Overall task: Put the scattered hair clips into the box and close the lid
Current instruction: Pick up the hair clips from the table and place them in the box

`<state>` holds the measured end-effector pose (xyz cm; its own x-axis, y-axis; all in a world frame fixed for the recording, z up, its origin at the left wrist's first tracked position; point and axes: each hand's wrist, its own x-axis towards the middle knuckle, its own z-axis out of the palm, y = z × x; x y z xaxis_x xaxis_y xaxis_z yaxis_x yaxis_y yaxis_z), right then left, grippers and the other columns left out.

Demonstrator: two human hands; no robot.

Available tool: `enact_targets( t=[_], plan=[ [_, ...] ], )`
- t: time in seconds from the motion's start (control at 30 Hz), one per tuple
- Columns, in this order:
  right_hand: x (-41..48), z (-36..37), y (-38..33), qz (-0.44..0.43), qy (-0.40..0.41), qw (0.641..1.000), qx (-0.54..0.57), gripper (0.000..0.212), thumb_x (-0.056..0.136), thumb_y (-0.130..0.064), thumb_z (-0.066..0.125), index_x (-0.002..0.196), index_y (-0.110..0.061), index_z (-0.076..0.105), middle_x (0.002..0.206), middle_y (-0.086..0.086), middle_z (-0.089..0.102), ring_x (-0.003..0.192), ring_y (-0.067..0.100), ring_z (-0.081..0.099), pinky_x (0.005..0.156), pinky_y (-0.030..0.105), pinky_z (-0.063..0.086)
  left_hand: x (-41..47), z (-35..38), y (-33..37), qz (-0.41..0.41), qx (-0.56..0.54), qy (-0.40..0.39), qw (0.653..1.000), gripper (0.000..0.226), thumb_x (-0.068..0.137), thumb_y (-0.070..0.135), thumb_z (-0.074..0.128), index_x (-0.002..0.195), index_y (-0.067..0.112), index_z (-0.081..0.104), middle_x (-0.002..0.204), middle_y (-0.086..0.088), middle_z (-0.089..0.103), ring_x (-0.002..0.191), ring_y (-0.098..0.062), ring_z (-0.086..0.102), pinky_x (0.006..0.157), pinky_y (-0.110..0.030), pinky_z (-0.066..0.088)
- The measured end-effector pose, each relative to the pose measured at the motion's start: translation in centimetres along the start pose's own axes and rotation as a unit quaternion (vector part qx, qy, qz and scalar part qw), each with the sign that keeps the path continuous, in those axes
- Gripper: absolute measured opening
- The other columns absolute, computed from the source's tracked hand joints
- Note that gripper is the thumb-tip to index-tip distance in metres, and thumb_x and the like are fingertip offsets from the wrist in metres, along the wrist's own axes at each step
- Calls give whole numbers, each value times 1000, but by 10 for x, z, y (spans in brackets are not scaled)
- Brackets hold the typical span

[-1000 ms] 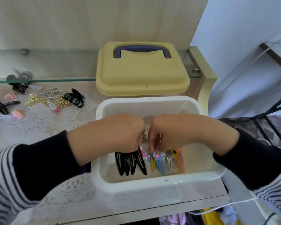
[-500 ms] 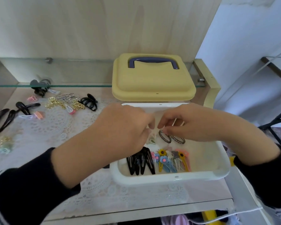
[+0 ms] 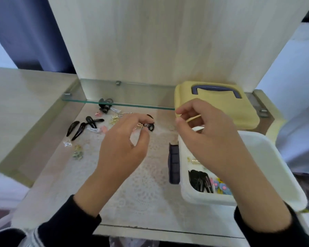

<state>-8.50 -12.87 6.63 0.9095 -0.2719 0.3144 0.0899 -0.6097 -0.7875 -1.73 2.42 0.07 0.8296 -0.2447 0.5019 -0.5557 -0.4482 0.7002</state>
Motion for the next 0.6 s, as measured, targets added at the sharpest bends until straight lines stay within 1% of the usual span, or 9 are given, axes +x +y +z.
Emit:
enact_targets(
  t=[0.1,0.13,0.2,0.27,0.33,0.37,0.43,0.5,0.6],
  plan=[
    [-5,42,-14,-31,19,999,20,11,87,-15,59,96,-20,62,88,-6,60,78,8,56,65,15,45,-6,-11,-30,-36,25,29,999,26,91,12,56,104,34,60,107,22,61,108,6,53,91,-6,36],
    [-6,58,-16,-40,23,999,17,13,87,-14,59,97,-20,61,90,-6,59,79,8,56,67,19,47,-8,-15,-40,-51,33,35,998,25,92,14,55,106,34,59,109,21,60,108,6,52,90,-9,38],
    [-10,87,-15,-59,34,998,-4,16,87,-11,57,100,-18,61,95,-5,58,84,8,55,70,24,48,-13,-17,-59,-85,49,42,994,23,92,17,55,109,32,57,113,15,58,108,0,52,88,-18,39],
    [-12,116,-7,-76,43,995,-40,20,88,-9,55,105,-16,61,101,-4,57,88,9,54,73,20,46,-18,-18,-78,-120,78,40,989,24,93,19,55,115,26,57,119,10,56,112,-5,50,87,-21,37],
    [-12,143,7,-77,43,993,-74,23,89,-8,54,110,-12,61,106,-1,56,91,13,56,75,18,44,-22,-17,-96,-138,109,25,984,31,93,18,54,124,19,54,128,6,53,120,-8,47,92,-20,34],
    [-10,155,18,-75,42,992,-92,25,89,-7,53,112,-10,61,108,2,56,93,16,57,76,20,46,-24,-15,-103,-138,119,12,983,35,93,17,53,128,15,52,133,3,51,126,-11,45,97,-21,34],
    [-5,175,37,-55,28,989,-135,30,88,-8,52,117,-7,60,116,7,56,100,23,56,80,30,51,-25,-12,-112,-141,143,-16,979,43,93,17,52,135,12,46,141,-3,45,134,-20,39,108,-33,35],
    [2,189,54,-39,20,983,-180,36,87,-8,54,122,-5,59,123,11,55,108,28,53,87,37,50,-24,-7,-117,-166,195,-47,965,53,93,22,50,143,12,37,150,-10,33,141,-28,28,114,-44,29],
    [15,202,70,-39,32,971,-234,43,83,-6,60,125,-4,58,121,15,57,111,31,50,91,38,49,-20,-4,-126,-205,281,-80,934,64,97,32,41,152,10,18,160,-12,11,148,-32,10,118,-45,11]
  ],
)
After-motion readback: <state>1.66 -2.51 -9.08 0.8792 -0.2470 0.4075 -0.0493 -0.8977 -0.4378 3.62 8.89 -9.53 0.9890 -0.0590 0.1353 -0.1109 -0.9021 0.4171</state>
